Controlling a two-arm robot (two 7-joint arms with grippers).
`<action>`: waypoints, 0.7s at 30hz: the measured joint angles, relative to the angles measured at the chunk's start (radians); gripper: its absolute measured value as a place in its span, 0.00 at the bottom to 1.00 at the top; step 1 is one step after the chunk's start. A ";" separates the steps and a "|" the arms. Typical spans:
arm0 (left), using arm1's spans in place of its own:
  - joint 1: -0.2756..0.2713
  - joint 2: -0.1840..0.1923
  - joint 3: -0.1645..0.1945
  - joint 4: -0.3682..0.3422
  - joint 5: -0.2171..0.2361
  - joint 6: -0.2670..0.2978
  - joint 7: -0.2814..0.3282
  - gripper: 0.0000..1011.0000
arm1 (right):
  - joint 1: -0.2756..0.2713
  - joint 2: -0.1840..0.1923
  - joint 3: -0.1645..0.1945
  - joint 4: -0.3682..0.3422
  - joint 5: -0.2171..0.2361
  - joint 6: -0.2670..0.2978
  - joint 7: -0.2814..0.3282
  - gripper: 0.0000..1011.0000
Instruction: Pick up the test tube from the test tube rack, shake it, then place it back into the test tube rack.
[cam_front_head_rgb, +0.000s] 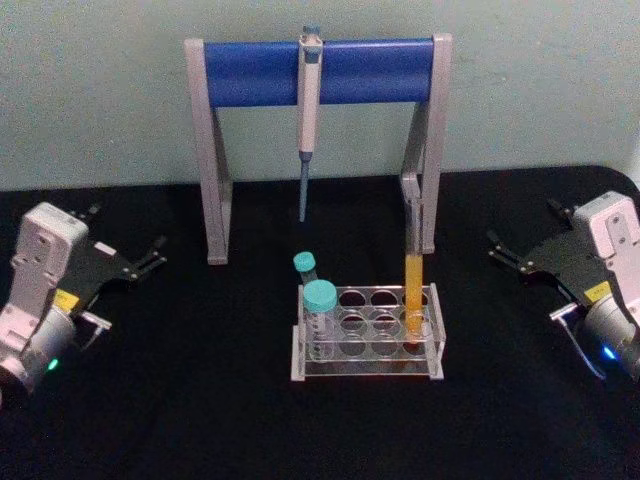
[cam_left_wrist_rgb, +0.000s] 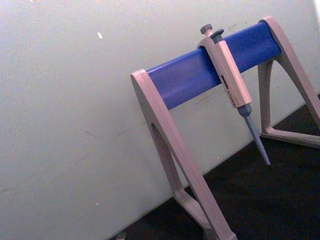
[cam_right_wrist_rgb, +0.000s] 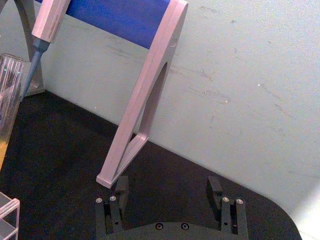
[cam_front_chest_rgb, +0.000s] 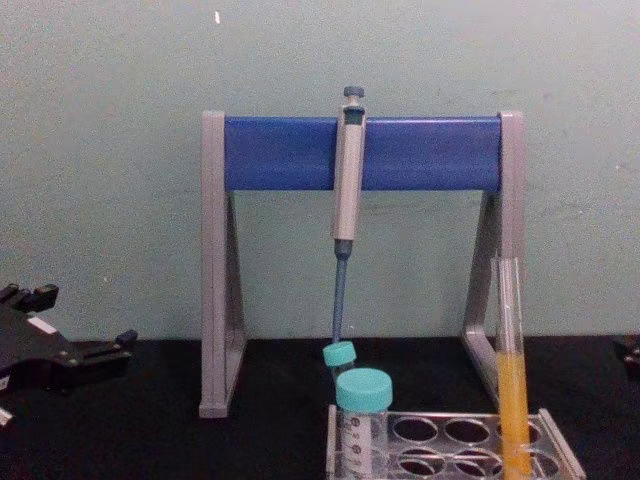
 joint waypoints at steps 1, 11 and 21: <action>0.000 0.000 0.000 0.000 0.000 0.000 0.000 0.99 | 0.000 0.000 0.000 0.000 0.000 0.000 0.000 0.99; 0.000 0.000 0.000 0.000 0.000 0.000 0.000 0.99 | 0.000 0.000 0.000 0.000 0.000 0.000 0.000 0.99; 0.000 0.000 0.000 0.000 0.000 0.000 0.000 0.99 | 0.000 0.000 0.000 0.000 0.000 0.000 0.000 0.99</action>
